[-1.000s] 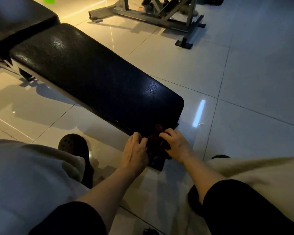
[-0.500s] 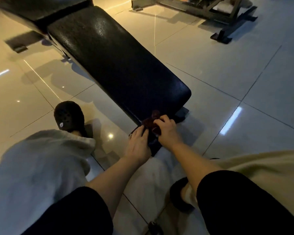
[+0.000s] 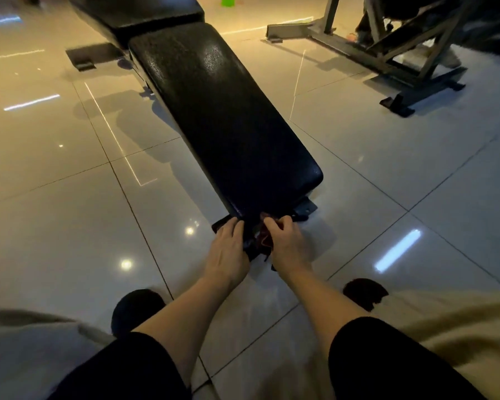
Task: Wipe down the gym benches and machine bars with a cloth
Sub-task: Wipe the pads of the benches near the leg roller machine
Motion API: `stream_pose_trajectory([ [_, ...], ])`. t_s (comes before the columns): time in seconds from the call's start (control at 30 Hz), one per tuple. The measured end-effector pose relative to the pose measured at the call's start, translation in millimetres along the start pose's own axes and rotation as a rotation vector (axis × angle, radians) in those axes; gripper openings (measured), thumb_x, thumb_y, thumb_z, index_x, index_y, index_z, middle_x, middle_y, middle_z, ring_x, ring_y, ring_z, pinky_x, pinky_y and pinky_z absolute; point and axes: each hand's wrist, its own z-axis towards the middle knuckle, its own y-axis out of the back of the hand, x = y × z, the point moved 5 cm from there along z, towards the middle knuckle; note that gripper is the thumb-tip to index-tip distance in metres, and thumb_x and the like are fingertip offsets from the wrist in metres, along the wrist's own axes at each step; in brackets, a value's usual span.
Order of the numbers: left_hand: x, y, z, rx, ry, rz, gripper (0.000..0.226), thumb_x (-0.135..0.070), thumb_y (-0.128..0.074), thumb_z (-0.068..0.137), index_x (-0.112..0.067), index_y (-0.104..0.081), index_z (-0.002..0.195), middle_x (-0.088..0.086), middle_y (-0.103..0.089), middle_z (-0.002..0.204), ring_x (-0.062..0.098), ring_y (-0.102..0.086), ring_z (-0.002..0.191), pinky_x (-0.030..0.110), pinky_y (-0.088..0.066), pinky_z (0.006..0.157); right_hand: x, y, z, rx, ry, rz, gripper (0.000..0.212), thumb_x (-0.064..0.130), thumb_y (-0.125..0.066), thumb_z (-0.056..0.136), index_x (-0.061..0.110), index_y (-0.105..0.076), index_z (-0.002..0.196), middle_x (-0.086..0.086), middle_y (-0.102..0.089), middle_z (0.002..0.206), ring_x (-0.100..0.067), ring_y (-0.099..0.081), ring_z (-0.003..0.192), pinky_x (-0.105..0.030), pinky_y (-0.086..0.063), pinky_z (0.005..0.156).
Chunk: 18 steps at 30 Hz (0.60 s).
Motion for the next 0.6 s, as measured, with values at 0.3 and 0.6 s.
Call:
stream_pose_trajectory([
  [0.3,-7.9,-43.6,11.6,-0.09,0.047,0.032,0.078,-0.016,-0.054,0.093,-0.016,-0.005,0.154,0.005,0.001,0.161,0.024,-0.008,0.146,0.032,-0.018,0.117,-26.1,-57.7,13.0,-0.224,-0.077,0.35,0.031,0.0,-0.076,0.074,0.003,-0.067,0.104,-0.021,-0.055,0.121,-0.035,-0.056,0.104,-0.031,-0.05,0.084],
  [0.6,4.3,-53.3,24.8,-0.087,-0.035,0.147,0.084,-0.021,-0.055,0.091,-0.022,0.0,0.154,0.0,0.008,0.161,0.022,-0.001,0.147,0.038,-0.019,0.12,-33.8,-92.0,25.1,-0.202,0.336,0.209,0.026,0.004,-0.07,0.075,0.004,-0.069,0.1,-0.014,-0.06,0.107,-0.031,-0.057,0.09,-0.037,-0.058,0.07],
])
